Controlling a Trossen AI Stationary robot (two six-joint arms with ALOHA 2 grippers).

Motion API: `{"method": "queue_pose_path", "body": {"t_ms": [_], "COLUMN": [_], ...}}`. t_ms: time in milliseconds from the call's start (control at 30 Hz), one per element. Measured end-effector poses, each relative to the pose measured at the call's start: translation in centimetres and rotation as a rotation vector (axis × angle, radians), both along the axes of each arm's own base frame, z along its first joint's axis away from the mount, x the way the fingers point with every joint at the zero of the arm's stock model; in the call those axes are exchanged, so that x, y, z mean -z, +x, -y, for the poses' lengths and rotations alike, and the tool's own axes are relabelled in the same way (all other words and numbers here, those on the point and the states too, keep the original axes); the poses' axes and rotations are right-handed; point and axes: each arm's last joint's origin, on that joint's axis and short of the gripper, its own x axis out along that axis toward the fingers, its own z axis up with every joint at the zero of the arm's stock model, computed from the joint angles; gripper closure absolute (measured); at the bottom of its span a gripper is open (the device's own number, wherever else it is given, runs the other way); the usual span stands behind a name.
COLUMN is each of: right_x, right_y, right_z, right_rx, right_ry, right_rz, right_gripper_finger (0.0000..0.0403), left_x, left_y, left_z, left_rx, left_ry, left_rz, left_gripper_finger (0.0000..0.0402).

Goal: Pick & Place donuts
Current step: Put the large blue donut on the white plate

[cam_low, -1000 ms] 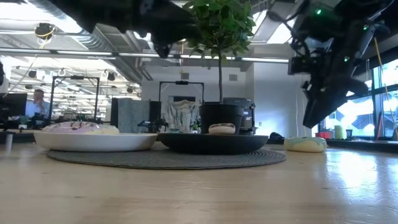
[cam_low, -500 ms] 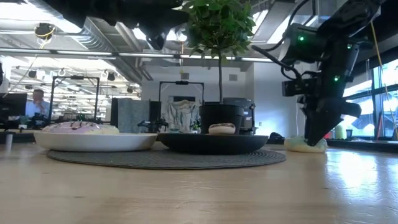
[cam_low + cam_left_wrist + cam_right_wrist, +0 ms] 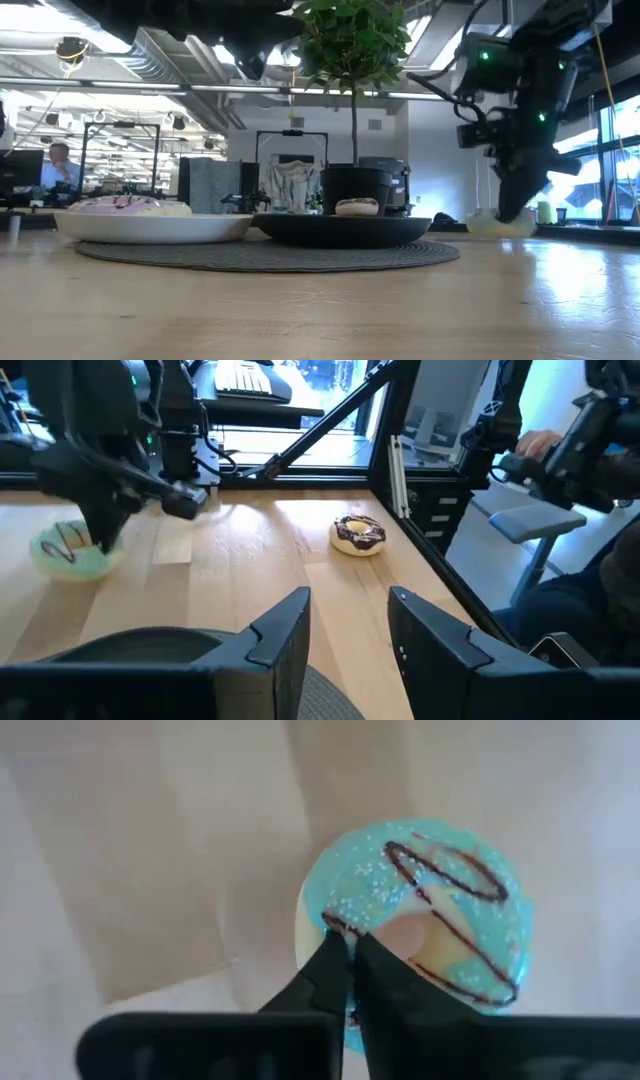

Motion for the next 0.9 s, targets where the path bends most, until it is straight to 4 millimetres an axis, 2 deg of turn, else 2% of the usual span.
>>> {"method": "queue_pose_path", "body": {"t_ms": [167,500,633,733,900], "right_x": [-2.6,-7.2,-7.9,-8.1,-8.4], "right_y": [1.5,4.9,6.5,7.6,9.9], "right_z": [-1.0,-5.2,-6.3,-6.8,-7.3], "right_rx": [-0.042,-0.302,-0.406,-0.460,-0.523], "right_ry": [-0.003,-0.026,-0.050,-0.048,-0.062], "right_rz": [0.089,0.358,0.469,0.484,0.477], "right_gripper_finger": [0.0389,0.0392,0.0392,0.0392,0.0391], "left_x": [-0.7,-3.0,-4.2,-4.9,-4.8], "left_y": [-0.5,-3.5,-5.1,-6.2,-6.9], "left_z": [-0.1,-0.5,-0.7,-0.9,-1.0], "left_rx": [0.000,-0.011,-0.021,-0.018,-0.019], "left_ry": [-0.002,-0.046,-0.089,-0.079,-0.069], "left_rz": [0.012,-0.030,-0.028,-0.019,-0.066], "left_gripper_finger": [0.0268,0.0267,0.0265,0.0267,0.0269]}}
